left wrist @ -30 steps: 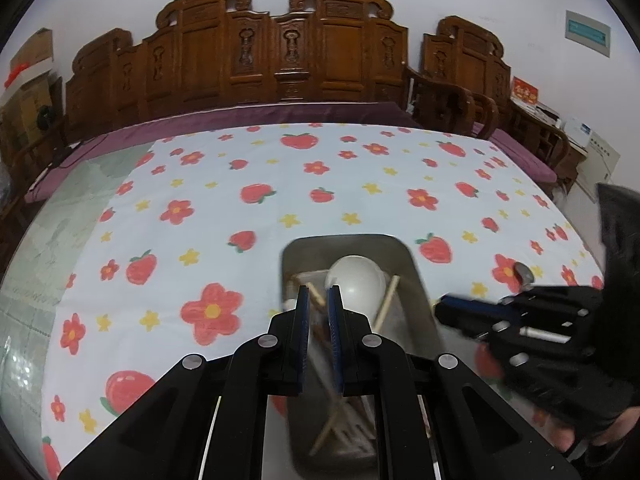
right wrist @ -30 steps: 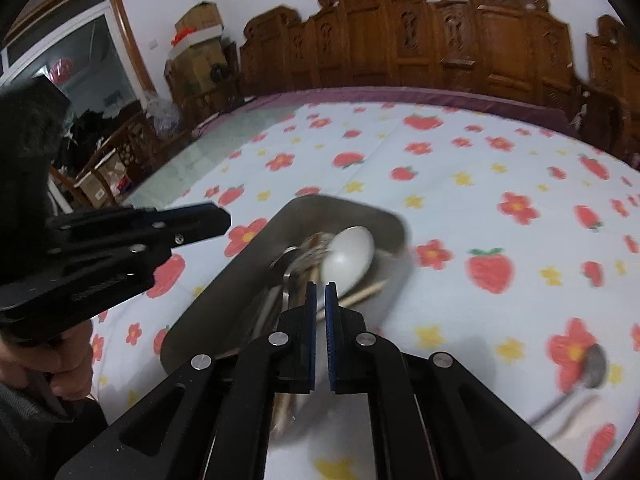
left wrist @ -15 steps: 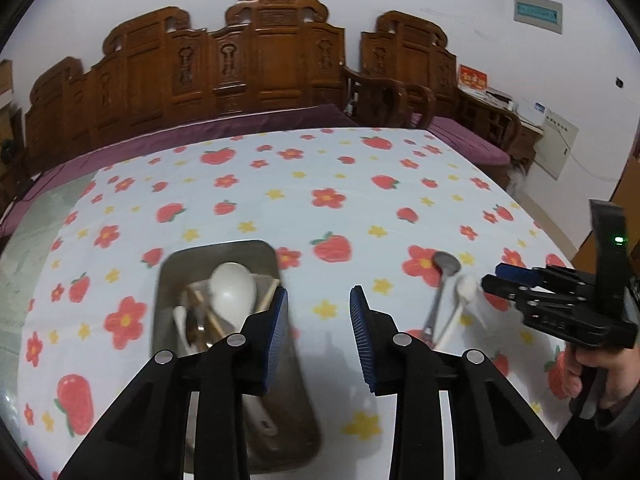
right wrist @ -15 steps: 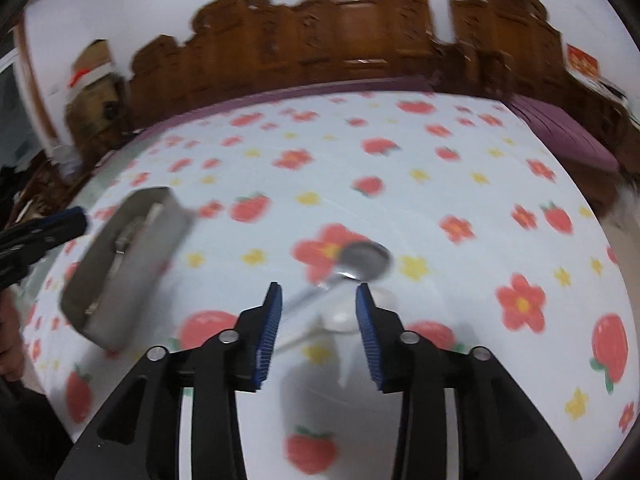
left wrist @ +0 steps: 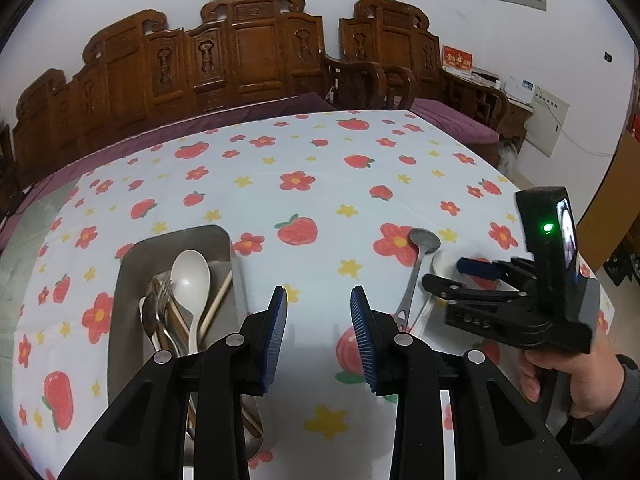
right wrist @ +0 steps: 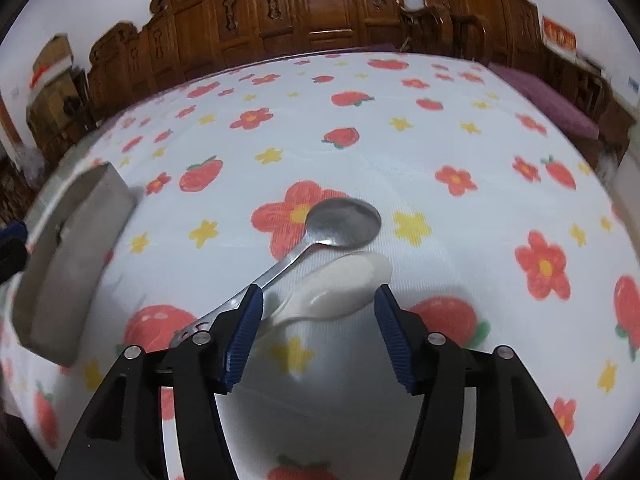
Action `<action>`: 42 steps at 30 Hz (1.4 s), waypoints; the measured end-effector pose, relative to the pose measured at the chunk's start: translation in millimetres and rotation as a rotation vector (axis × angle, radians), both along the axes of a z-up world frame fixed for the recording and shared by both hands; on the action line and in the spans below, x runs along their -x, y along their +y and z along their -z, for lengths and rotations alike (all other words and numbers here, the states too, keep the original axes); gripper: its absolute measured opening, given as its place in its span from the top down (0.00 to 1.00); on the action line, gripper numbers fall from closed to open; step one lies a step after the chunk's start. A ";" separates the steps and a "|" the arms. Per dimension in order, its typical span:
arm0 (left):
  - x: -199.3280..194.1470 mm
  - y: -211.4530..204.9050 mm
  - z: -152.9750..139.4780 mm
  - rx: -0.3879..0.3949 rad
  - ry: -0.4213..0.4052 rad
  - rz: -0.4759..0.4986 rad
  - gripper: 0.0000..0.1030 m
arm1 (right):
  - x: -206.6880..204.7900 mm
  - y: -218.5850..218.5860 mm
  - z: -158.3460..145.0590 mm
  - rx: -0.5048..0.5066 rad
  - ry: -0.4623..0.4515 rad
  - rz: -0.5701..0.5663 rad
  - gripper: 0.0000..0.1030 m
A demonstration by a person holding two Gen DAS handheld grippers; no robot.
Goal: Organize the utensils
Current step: 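Grasp the white plastic spoon with the right gripper while the left grasps another steel spoon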
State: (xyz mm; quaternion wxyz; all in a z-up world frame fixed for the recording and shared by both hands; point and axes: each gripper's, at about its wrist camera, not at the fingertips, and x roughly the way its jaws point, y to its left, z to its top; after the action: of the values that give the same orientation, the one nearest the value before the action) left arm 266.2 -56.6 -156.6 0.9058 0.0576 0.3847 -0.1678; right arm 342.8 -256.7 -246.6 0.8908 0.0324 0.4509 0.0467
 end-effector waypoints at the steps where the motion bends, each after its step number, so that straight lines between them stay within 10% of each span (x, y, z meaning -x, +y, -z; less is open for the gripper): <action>1: -0.1 -0.5 0.9 0.001 0.003 -0.001 0.70 | -0.7 2.9 0.8 0.028 -0.004 -0.008 0.41; 11: -2.7 -28.0 7.3 -0.020 0.017 0.012 0.70 | 3.1 -23.3 -3.1 0.074 0.032 -0.053 0.75; 12: -3.2 -32.0 7.4 -0.023 0.018 0.016 0.70 | 3.6 -26.3 -3.2 0.082 0.038 -0.052 0.91; 42: -73.7 -140.5 74.8 -0.133 0.153 0.114 0.64 | 2.5 -89.8 -32.3 -0.108 -0.024 -0.058 0.91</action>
State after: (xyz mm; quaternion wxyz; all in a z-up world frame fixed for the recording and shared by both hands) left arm 339.8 -197.1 -231.4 0.8570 0.1266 0.4590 -0.1969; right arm 340.3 -346.5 -214.3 0.8914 0.0667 0.4377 0.0972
